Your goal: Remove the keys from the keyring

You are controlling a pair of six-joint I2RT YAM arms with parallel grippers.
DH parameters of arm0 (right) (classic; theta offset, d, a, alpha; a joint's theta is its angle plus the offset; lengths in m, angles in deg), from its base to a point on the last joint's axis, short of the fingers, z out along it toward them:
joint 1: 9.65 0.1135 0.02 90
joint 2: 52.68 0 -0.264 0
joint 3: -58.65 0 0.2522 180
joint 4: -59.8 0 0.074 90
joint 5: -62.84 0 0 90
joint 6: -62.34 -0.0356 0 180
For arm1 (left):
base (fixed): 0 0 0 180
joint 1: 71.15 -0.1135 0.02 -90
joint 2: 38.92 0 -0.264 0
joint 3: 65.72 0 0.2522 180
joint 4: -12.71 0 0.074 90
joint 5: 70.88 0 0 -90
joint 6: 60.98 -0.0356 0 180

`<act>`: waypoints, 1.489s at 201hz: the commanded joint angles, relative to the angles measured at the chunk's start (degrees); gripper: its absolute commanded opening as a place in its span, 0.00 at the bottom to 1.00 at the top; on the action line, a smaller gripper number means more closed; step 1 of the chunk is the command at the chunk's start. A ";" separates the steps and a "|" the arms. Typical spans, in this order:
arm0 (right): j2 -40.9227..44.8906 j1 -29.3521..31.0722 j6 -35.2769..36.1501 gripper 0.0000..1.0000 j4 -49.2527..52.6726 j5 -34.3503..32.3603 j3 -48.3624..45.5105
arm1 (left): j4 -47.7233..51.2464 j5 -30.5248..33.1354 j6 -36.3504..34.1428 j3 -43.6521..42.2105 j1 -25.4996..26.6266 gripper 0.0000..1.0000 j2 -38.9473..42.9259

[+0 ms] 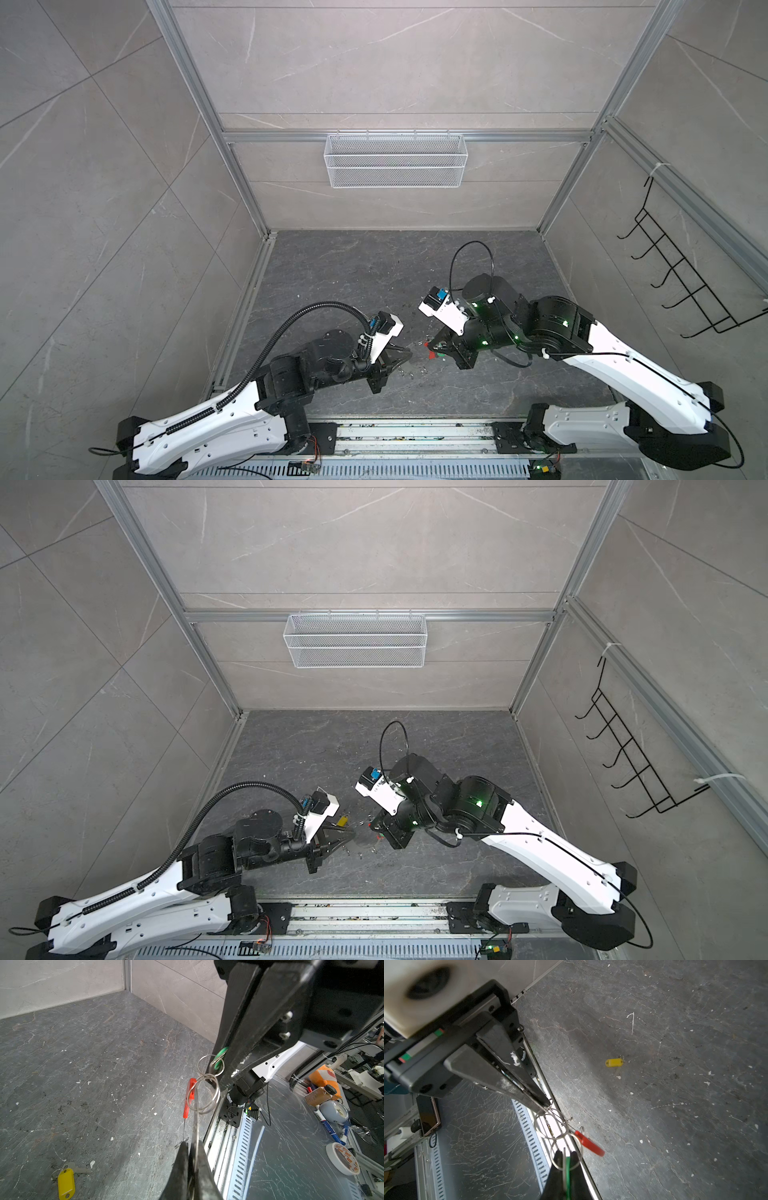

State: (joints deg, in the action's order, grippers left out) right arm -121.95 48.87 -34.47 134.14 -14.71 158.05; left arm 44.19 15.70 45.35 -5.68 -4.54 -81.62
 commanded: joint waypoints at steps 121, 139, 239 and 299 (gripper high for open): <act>-0.14 8.58 -6.07 0.00 2.85 -13.09 2.77 | 5.51 7.17 1.37 2.65 -0.43 0.35 0.73; -0.64 8.96 -7.05 0.00 3.23 -14.54 2.77 | 6.68 7.76 1.24 3.11 -0.43 0.36 1.62; -2.00 9.24 -8.48 0.00 1.67 -14.36 1.77 | -1.64 -1.10 -8.53 4.72 0.60 0.39 1.93; -2.08 9.22 -8.57 0.00 1.39 -13.18 1.84 | -1.74 17.19 -20.26 7.68 12.48 0.40 -5.34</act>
State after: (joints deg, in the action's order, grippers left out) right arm -123.72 57.75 -42.08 136.72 -28.65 159.39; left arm 45.06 21.21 33.27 -0.85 1.76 -84.22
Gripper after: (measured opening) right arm 0.058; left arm 0.403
